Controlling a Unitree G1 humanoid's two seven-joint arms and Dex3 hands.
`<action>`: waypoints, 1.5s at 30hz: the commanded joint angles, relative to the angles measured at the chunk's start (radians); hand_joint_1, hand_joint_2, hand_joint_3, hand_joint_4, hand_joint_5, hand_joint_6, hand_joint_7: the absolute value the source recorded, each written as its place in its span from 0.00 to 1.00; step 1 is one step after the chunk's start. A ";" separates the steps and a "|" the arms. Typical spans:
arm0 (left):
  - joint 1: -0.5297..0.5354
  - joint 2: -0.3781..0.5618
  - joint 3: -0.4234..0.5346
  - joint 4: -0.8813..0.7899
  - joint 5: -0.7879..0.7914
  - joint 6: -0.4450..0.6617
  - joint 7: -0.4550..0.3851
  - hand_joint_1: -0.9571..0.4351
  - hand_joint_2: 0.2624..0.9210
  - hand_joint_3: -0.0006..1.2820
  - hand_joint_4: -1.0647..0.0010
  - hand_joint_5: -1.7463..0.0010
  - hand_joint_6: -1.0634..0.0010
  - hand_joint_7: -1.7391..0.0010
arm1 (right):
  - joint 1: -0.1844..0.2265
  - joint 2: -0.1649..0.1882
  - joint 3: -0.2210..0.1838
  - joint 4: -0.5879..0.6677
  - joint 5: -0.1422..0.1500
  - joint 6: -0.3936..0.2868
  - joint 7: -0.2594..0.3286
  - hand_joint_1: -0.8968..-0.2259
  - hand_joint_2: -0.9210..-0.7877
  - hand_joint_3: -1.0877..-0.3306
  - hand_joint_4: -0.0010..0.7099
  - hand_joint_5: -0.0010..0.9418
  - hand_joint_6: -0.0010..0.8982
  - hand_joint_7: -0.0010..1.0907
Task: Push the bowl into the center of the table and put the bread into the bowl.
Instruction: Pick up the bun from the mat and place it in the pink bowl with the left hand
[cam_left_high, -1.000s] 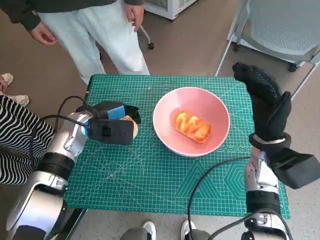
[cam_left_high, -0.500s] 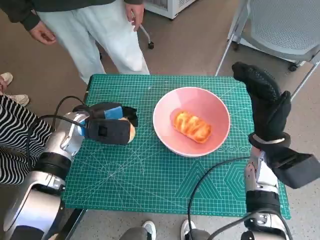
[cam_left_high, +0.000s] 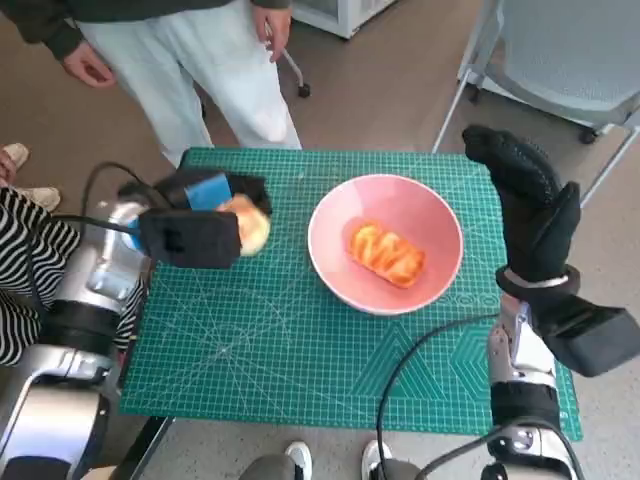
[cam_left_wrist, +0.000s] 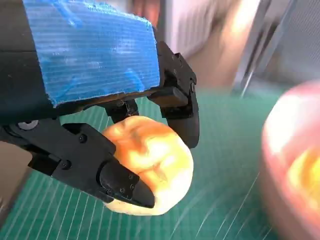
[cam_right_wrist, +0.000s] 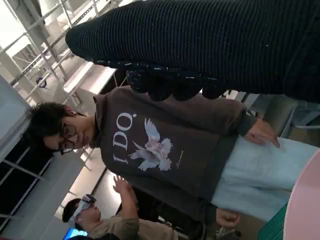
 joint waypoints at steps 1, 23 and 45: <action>-0.002 -0.009 0.043 -0.145 -0.034 0.031 0.008 0.69 1.00 0.04 0.30 0.39 0.44 0.29 | 0.019 0.001 -0.001 0.002 0.003 0.012 0.009 0.39 0.00 0.58 0.26 0.00 0.00 0.60; -0.162 -0.195 -0.018 -0.152 0.004 -0.024 0.122 0.69 1.00 0.03 0.26 0.39 0.44 0.32 | 0.016 0.006 -0.004 0.011 -0.010 0.001 -0.003 0.39 0.00 0.58 0.26 0.00 0.00 0.60; -0.301 -0.399 -0.189 0.294 0.087 -0.108 0.158 0.69 1.00 0.07 0.34 0.33 0.46 0.30 | 0.055 -0.014 -0.017 -0.024 -0.033 -0.010 -0.031 0.45 0.00 0.54 0.25 0.00 0.00 0.57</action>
